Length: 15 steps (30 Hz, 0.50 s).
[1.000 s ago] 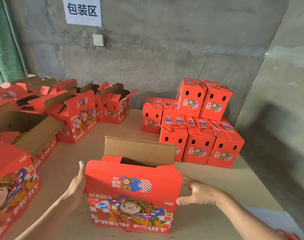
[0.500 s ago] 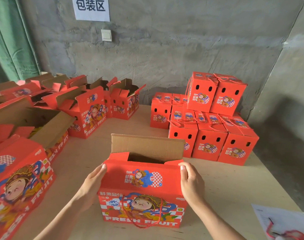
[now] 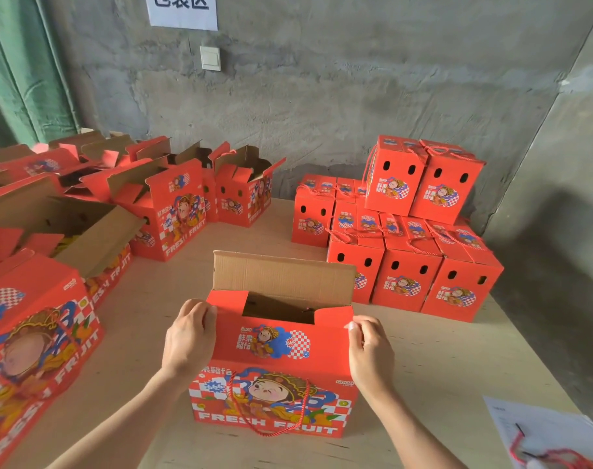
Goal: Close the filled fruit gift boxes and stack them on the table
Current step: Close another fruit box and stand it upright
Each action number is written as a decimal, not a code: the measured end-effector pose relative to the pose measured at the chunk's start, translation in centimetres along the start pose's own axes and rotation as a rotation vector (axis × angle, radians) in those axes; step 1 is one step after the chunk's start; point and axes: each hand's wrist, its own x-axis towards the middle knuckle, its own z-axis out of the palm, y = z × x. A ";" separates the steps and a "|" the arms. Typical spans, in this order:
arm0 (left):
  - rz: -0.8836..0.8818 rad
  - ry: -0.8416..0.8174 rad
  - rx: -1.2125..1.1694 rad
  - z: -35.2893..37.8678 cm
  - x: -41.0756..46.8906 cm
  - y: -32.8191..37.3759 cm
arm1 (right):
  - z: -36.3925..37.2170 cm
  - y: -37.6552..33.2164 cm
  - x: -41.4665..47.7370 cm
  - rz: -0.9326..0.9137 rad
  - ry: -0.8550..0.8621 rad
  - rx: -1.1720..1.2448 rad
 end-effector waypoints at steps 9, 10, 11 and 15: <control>-0.010 0.037 -0.018 -0.4 0.1 0.4 | 0.0 0.1 0.4 0.012 -0.014 -0.028; -0.013 0.045 -0.018 -0.3 0.1 0.4 | 0.0 0.2 0.4 0.025 -0.025 -0.026; -0.017 0.054 -0.019 -0.3 0.2 0.3 | 0.0 0.2 0.4 0.038 -0.033 -0.018; -0.049 0.080 -0.046 -0.2 0.2 0.1 | -0.2 0.0 0.5 0.084 -0.043 0.056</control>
